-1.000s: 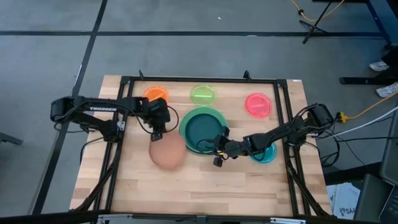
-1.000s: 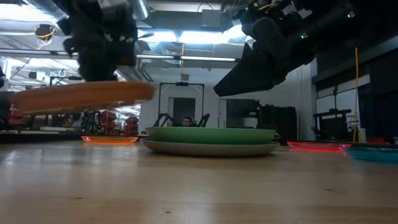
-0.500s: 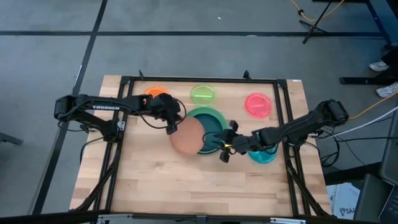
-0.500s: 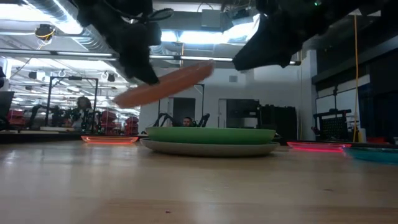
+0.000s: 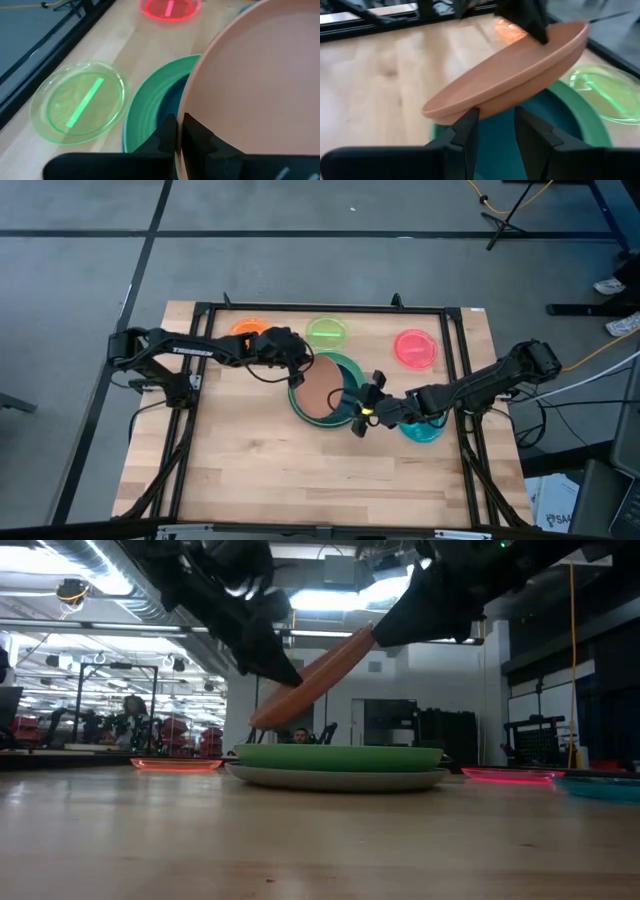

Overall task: Stack plastic plates
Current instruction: Stack the brown plate on top of the dark blue plate

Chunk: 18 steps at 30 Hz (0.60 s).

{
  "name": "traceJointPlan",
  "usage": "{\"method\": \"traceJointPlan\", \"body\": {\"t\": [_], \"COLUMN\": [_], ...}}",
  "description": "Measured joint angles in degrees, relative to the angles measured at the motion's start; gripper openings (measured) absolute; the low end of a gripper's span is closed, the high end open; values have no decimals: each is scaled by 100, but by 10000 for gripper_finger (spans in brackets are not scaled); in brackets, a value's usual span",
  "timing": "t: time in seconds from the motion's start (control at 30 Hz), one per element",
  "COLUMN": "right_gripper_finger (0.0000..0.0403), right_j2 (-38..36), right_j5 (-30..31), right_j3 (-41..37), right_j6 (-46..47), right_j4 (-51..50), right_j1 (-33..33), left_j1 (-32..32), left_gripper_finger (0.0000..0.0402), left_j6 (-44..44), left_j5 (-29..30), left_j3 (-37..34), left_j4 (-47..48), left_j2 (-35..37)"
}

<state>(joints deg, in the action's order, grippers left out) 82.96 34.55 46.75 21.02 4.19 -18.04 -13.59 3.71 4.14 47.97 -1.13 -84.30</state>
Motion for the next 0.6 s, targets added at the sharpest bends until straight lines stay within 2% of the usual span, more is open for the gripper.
{"method": "traceJointPlan", "body": {"t": [0.2,0.6], "right_gripper_finger": [117,117], "right_j2": [0,-447], "right_j5": [557,960], "right_j3": [-3,8], "right_j6": [0,52], "right_j4": [-70,-1011], "right_j1": [2,11], "left_j1": [-119,-171], "left_gripper_finger": [10,10], "left_j6": [-51,-235], "left_j5": [-26,-41], "left_j3": [0,0], "left_j4": [-157,-163], "left_j2": [-409,-510]}}
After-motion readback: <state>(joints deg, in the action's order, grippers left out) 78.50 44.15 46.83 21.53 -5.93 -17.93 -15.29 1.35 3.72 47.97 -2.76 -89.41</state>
